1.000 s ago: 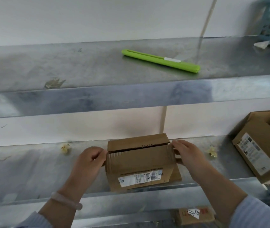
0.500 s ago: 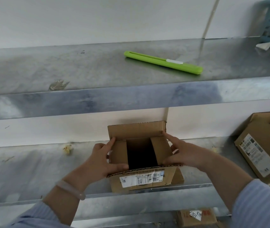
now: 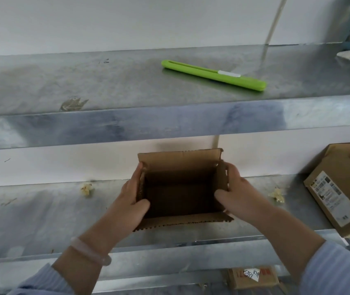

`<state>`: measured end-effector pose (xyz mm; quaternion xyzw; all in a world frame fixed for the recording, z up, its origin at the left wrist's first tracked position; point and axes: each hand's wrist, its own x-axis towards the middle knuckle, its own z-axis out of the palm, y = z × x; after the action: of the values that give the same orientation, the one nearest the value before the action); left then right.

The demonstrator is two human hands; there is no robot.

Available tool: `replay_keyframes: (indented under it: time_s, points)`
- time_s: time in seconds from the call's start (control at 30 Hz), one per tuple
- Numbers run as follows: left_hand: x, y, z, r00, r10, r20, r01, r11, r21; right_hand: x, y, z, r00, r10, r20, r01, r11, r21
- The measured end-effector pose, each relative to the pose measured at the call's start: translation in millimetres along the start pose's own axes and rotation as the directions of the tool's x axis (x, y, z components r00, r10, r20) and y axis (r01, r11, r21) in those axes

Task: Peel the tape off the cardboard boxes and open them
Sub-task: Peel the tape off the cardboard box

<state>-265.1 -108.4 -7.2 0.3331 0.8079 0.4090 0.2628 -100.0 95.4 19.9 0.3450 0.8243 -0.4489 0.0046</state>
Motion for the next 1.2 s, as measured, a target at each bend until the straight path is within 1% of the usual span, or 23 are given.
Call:
replay_keyframes:
  time_s: [0.07,0.1,0.13,0.17,0.2,0.23,0.27,0.33,0.4,0.5,0.6,0.67,0.73,0.77,0.8,0.83,0.87,0.9,0.93,1.0,1.07,1.13,1.2]
  points:
    - [-7,-2,-10,0.995,0.098,0.007,-0.098,0.995,0.004,-3,5,-11,0.998,-0.054,-0.041,0.056,0.997,0.057]
    - [-11,-4,-14,0.99,0.142,0.023,-0.142,0.99,0.011,-4,11,-15,0.995,-0.072,-0.064,0.08,0.989,0.127]
    - [-15,-5,-17,0.982,0.184,0.052,-0.185,0.982,0.029,-4,16,-18,0.996,-0.07,-0.062,0.083,0.964,0.252]
    - [-19,-7,-17,0.971,0.22,0.093,-0.226,0.972,0.065,-4,22,-20,0.999,-0.041,-0.019,0.045,0.905,0.423]
    - [-23,-11,-16,0.959,0.245,0.139,-0.262,0.958,0.119,-5,28,-21,0.999,-0.006,0.052,-0.027,0.795,0.605]
    - [-26,-14,-13,0.95,0.253,0.185,-0.284,0.943,0.171,-5,34,-20,0.993,0.017,0.121,-0.101,0.668,0.737]
    - [-29,-15,-10,0.944,0.245,0.22,-0.292,0.933,0.211,-5,39,-20,0.987,0.038,0.157,-0.15,0.582,0.799]
    - [-36,-17,-2,0.935,0.25,0.251,-0.317,0.907,0.276,0,52,-19,0.978,0.119,0.171,-0.209,0.561,0.801]
    - [-40,-24,3,0.93,0.258,0.262,-0.338,0.882,0.33,5,60,-16,0.966,0.195,0.17,-0.254,0.587,0.769]
    - [-44,-36,5,0.918,0.288,0.274,-0.378,0.843,0.382,8,62,-12,0.955,0.207,0.213,-0.297,0.654,0.696]
    - [-44,-47,8,0.9,0.305,0.313,-0.423,0.785,0.452,7,64,-13,0.947,0.174,0.27,-0.309,0.719,0.622]
    - [-41,-53,12,0.912,0.281,0.298,-0.385,0.834,0.394,6,66,-13,0.948,0.155,0.279,-0.299,0.733,0.611]
    - [-34,-58,20,0.948,0.259,0.185,-0.305,0.905,0.295,2,69,-10,0.959,0.156,0.235,-0.271,0.739,0.617]
    - [-30,-60,26,0.975,0.202,0.095,-0.219,0.947,0.235,-1,71,-7,0.965,0.154,0.211,-0.253,0.745,0.617]
    - [-27,-58,31,0.996,0.085,0.004,-0.085,0.984,0.158,-3,74,-3,0.97,0.144,0.196,-0.235,0.755,0.613]
    - [-23,-56,34,0.997,-0.057,-0.057,0.061,0.996,0.067,-5,77,1,0.974,0.122,0.193,-0.217,0.762,0.61]
    - [-19,-53,36,0.983,-0.168,-0.074,0.167,0.986,-0.019,-7,80,5,0.976,0.091,0.199,-0.196,0.763,0.615]
    - [-14,-56,37,0.971,-0.225,-0.081,0.217,0.972,-0.088,-9,82,7,0.978,0.06,0.201,-0.176,0.756,0.631]
    - [-11,-56,37,0.968,-0.228,-0.103,0.218,0.971,-0.097,-12,83,7,0.98,0.033,0.196,-0.156,0.739,0.656]
    - [-9,-51,32,0.969,-0.121,-0.216,0.122,0.992,-0.011,-14,86,5,0.984,-0.009,0.177,-0.124,0.679,0.724]
    - [-10,-38,23,0.943,0.075,-0.324,-0.04,0.993,0.114,-15,87,0,0.99,-0.037,0.135,-0.079,0.646,0.759]
    - [-12,-19,14,0.88,0.3,-0.369,-0.22,0.945,0.243,-15,83,-4,0.995,-0.065,0.07,-0.006,0.695,0.719]
    - [-12,-5,9,0.796,0.475,-0.375,-0.342,0.864,0.369,-14,73,-8,0.995,-0.099,0.027,0.061,0.779,0.625]
